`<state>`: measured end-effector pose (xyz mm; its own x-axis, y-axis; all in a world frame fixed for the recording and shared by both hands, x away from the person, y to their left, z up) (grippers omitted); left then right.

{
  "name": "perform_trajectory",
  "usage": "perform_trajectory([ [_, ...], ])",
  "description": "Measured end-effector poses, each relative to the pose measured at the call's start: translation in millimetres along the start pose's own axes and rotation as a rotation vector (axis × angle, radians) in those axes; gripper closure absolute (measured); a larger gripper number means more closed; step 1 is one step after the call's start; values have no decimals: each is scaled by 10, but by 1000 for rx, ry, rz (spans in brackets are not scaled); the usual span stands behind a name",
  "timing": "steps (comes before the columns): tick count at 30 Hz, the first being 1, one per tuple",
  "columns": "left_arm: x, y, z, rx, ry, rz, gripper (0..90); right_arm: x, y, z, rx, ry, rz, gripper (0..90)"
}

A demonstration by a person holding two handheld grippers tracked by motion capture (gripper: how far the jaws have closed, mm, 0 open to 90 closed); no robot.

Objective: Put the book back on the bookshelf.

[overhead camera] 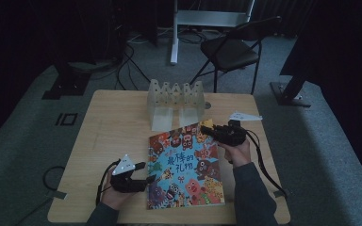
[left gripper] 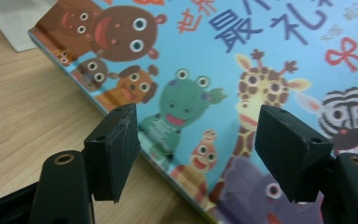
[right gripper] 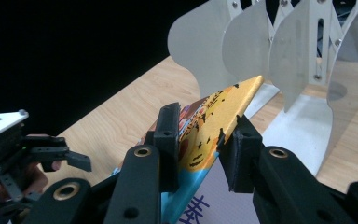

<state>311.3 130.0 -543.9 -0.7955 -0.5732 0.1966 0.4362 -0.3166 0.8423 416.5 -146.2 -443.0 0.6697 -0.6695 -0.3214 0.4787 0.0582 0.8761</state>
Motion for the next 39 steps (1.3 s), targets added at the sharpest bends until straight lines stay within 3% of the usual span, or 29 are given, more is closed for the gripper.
perform_trajectory([
  [15,-113,40,-51,5,8,17,306,-106,127,177,73,44,1,749],
  [24,-306,53,-71,15,36,75,360,-150,167,227,100,73,7,764],
  [27,-383,103,-61,22,61,85,456,-158,171,244,108,85,9,765],
  [31,-490,138,-86,31,67,111,681,-165,175,260,115,97,11,765],
  [39,-543,165,-173,15,62,114,829,-172,180,291,130,118,9,766],
])
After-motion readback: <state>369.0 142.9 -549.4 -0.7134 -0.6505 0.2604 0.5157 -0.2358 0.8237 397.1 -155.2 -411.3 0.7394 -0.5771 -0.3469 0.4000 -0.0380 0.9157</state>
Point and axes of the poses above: each handheld gripper's, and its own axes: z roughly backward along the jaws, y roughly out of its top, x roughly to its right, the point moved 7 cm from there along -z, roughly forward along the jaws, and after that the axes turned 6 degrees about -y, right-handed, at the moved point
